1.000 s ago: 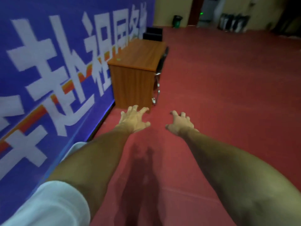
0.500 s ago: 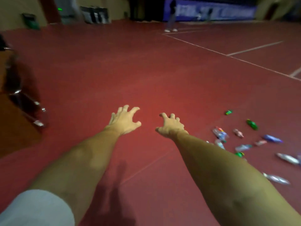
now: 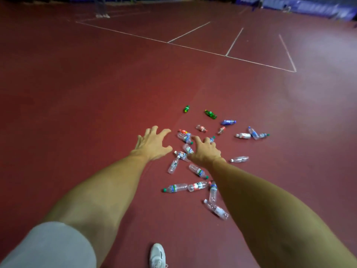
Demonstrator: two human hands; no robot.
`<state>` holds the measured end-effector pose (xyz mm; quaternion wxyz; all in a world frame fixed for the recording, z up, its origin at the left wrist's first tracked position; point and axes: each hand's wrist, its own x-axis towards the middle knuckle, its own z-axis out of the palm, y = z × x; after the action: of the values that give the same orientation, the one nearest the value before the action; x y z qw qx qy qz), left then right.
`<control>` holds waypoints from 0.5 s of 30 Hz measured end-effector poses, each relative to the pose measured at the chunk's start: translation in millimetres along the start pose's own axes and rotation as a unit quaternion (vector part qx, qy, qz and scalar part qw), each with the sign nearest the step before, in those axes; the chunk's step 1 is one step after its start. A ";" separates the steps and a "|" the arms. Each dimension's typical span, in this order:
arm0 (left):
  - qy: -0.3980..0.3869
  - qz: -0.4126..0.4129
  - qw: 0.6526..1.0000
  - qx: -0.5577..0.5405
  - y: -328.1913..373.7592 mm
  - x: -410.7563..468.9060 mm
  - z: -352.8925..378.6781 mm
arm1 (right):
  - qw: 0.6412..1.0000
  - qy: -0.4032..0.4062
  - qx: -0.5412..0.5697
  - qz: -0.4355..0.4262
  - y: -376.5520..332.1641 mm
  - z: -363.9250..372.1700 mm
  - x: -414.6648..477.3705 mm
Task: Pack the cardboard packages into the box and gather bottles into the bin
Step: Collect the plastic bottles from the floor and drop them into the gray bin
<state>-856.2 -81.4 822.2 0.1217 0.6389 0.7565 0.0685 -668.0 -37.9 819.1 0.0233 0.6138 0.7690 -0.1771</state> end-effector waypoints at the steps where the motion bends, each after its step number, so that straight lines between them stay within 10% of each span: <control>1: -0.001 0.010 1.000 0.001 6.5 20.8 2.7 | 1.000 0.003 0.000 0.010 8.8 -4.0 15.6; 15: -0.055 0.100 0.993 0.023 117.8 222.2 59.4 | 0.996 -0.004 0.030 0.087 132.5 -37.5 175.2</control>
<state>-762.4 154.6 774.2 0.1409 0.7169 0.6823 0.0271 -578.0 161.7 777.5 0.0229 0.6781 0.7070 -0.1998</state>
